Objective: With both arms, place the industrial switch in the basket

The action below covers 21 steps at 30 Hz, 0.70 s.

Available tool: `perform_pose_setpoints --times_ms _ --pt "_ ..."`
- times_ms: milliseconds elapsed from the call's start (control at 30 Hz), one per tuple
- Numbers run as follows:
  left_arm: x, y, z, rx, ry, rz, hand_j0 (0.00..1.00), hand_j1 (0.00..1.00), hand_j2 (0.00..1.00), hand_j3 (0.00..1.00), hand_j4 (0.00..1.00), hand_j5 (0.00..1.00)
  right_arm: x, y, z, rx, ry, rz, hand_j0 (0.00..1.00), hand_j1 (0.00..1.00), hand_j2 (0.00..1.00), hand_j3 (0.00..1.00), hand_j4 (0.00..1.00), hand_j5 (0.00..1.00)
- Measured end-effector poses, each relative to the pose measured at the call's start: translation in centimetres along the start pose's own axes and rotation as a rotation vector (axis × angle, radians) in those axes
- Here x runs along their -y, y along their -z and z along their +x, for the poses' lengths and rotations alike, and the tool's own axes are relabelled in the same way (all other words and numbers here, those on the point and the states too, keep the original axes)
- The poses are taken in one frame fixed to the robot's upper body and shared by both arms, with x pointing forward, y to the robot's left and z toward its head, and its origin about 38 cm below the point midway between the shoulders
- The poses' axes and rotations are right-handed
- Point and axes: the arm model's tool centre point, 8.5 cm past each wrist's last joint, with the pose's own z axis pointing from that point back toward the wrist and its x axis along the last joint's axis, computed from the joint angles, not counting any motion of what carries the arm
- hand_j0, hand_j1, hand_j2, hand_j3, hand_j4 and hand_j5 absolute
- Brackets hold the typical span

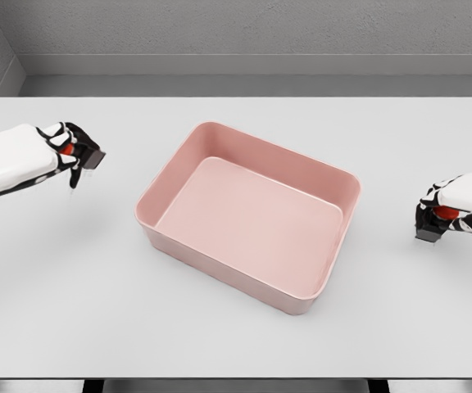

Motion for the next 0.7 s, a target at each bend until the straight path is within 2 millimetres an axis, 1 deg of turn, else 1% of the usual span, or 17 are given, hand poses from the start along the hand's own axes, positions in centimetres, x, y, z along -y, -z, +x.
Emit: perform_pose_setpoints --times_ms 67,133,167,233,300,367,433,467,533,567,667,700 --pt "-1.6 1.3 0.0 0.023 0.031 0.036 0.28 0.28 0.28 0.28 0.28 0.28 0.3 -0.1 0.0 0.0 -0.005 -0.006 0.47 0.47 0.47 0.47 0.47 0.47" --pt "-1.0 2.5 0.8 0.056 0.018 0.032 0.28 0.28 0.28 0.28 0.28 0.28 0.5 -0.1 0.0 -0.001 -0.009 -0.011 0.47 0.47 0.47 0.47 0.47 0.47" --pt "-1.4 3.2 1.0 0.073 0.026 0.04 0.28 0.28 0.28 0.28 0.28 0.28 0.6 -0.1 0.0 0.0 -0.012 -0.013 0.47 0.47 0.47 0.47 0.47 0.47" --pt "-0.7 4.4 1.8 0.109 0.011 0.032 0.28 0.28 0.28 0.28 0.28 0.28 1.1 -0.2 0.1 0.005 -0.023 -0.023 0.47 0.47 0.47 0.47 0.47 0.47" --pt "-1.0 5.5 2.4 0.139 0.015 0.041 0.28 0.28 0.28 0.28 0.28 0.28 1.8 -0.4 0.2 0.008 -0.04 -0.039 0.47 0.47 0.47 0.47 0.47 0.47" --pt "-0.9 6.6 3.1 0.172 0.009 0.046 0.28 0.28 0.28 0.28 0.28 0.28 2.5 -0.5 0.3 0.014 -0.055 -0.052 0.47 0.47 0.47 0.47 0.47 0.47" --pt "-2.0 7.9 3.7 0.21 0.028 0.066 0.28 0.28 0.28 0.28 0.28 0.28 2.9 -0.6 0.5 0.027 -0.073 -0.064 0.47 0.47 0.47 0.47 0.47 0.47" --pt "-1.6 8.5 4.3 0.23 0.019 0.058 0.28 0.28 0.28 0.28 0.28 0.28 3.2 -0.6 0.6 0.034 -0.082 -0.071 0.47 0.47 0.47 0.47 0.47 0.47" --pt "-1.4 9.5 5.1 0.262 0.015 0.061 0.28 0.28 0.28 0.28 0.28 0.28 3.5 -0.6 0.8 0.05 -0.098 -0.078 0.47 0.47 0.47 0.47 0.47 0.47" --pt "-1.9 10.2 5.5 0.281 0.027 0.068 0.28 0.28 0.28 0.28 0.28 0.28 3.7 -0.7 0.9 0.058 -0.109 -0.084 0.47 0.47 0.47 0.47 0.47 0.47" --pt "-1.2 11.8 7.1 0.333 0.017 0.062 0.28 0.28 0.28 0.28 0.28 0.28 4.6 -0.9 1.3 0.081 -0.144 -0.104 0.47 0.47 0.47 0.47 0.47 0.47" --pt "-1.8 12.3 7.4 0.346 0.035 0.068 0.28 0.28 0.28 0.28 0.28 0.28 5.1 -0.9 1.4 0.089 -0.156 -0.115 0.47 0.47 0.47 0.47 0.47 0.47"
